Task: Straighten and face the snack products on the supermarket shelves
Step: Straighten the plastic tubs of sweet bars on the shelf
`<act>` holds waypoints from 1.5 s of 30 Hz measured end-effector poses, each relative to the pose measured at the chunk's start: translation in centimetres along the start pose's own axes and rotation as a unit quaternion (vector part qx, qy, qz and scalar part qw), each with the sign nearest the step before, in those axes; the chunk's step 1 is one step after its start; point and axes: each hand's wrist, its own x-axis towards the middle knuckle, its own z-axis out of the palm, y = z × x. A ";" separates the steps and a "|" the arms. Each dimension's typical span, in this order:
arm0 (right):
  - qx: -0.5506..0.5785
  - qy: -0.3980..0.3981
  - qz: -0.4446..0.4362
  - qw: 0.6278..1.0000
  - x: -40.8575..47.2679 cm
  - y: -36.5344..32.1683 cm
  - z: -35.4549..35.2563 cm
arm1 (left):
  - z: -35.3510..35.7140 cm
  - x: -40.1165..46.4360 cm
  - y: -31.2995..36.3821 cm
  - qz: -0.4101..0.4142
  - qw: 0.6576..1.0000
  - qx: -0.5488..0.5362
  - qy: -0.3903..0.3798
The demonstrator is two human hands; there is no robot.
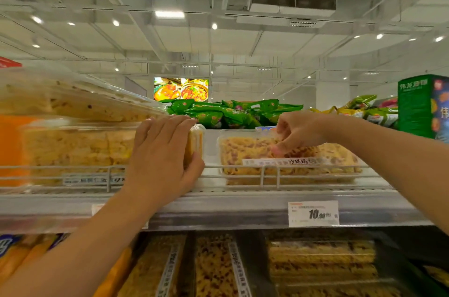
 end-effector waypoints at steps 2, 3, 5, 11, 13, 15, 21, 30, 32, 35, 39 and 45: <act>-0.015 0.019 -0.004 1.000 -0.3 -0.3 -0.1 | 0.0 0.0 0.0 -0.002 1.000 0.000 -0.007; -0.030 0.036 -0.004 0.999 -0.3 -0.4 -0.1 | 0.0 0.0 -0.1 -0.003 1.000 0.001 -0.010; -0.078 0.075 0.000 0.994 -0.3 -0.6 0.3 | 0.0 0.0 -0.1 -0.002 1.000 0.004 -0.011; -0.181 0.150 -0.017 0.972 -0.1 -1.9 2.1 | 0.1 0.0 -0.1 -0.002 1.000 0.006 -0.009; -0.194 0.160 -0.029 0.967 0.2 -2.4 2.5 | 0.1 0.1 -0.1 -0.001 1.000 0.005 -0.011; -0.182 0.161 -0.029 0.970 0.6 -2.9 2.8 | 0.0 0.1 0.0 0.000 1.000 0.004 -0.008; -0.180 0.169 -0.033 0.968 0.9 -3.0 3.1 | -0.2 0.1 0.1 -0.002 1.000 0.002 -0.004; -0.199 0.186 -0.046 0.961 1.1 -2.6 3.6 | 0.1 0.0 0.0 0.002 1.000 -0.004 0.015; -0.208 0.182 -0.048 0.960 1.1 -2.6 3.6 | 0.0 -0.1 0.1 0.002 1.000 -0.004 0.012; -0.219 0.167 -0.047 0.960 0.9 -2.6 3.5 | -0.1 -0.1 0.1 0.002 1.000 -0.008 0.010; -0.259 0.145 -0.046 0.954 0.4 -3.3 2.9 | -0.2 -0.1 0.1 0.006 1.000 -0.010 0.008; -0.172 0.197 -0.099 0.960 -0.4 -7.7 1.8 | -0.6 -0.4 0.0 0.013 0.998 -0.020 0.065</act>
